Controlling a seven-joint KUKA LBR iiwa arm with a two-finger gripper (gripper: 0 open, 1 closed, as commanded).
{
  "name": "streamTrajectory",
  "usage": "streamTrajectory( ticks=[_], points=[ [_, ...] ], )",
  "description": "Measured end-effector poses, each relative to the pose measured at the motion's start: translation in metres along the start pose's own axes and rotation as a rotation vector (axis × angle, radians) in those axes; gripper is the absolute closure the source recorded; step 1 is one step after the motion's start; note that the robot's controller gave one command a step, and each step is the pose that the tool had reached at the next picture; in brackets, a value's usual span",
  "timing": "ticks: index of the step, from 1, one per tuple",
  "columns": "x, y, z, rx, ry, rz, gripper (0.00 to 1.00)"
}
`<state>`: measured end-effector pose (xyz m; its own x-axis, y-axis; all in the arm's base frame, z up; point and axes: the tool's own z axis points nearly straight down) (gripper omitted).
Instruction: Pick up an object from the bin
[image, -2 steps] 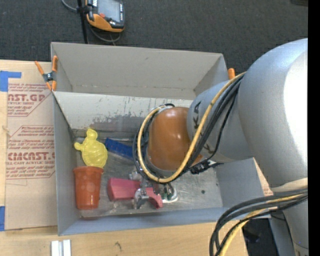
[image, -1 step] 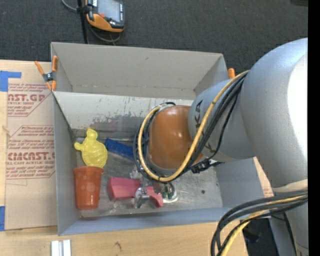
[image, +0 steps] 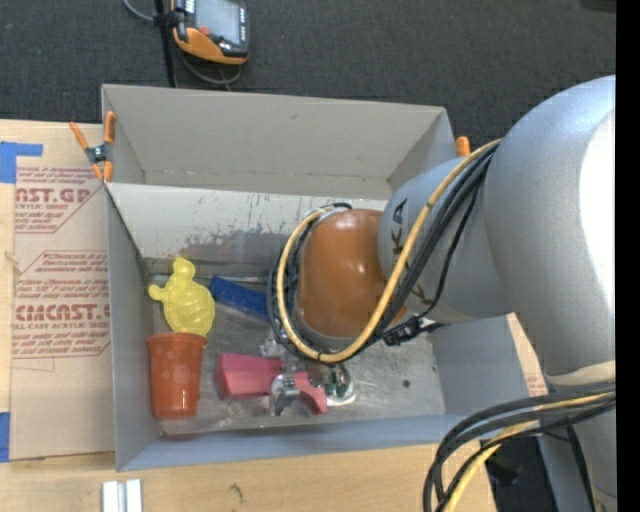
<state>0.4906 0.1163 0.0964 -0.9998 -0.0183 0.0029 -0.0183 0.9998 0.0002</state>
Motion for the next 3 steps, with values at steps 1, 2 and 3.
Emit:
streamTrajectory(
  ticks=[1, 2, 3],
  points=[
    [0.001, 0.0, -0.005, 0.001, 0.005, 0.0, 1.0],
    [0.002, 0.0, -0.018, 0.001, 0.006, 0.0, 1.0],
    [0.002, 0.0, -0.031, 0.001, 0.006, 0.0, 1.0]
  ],
)
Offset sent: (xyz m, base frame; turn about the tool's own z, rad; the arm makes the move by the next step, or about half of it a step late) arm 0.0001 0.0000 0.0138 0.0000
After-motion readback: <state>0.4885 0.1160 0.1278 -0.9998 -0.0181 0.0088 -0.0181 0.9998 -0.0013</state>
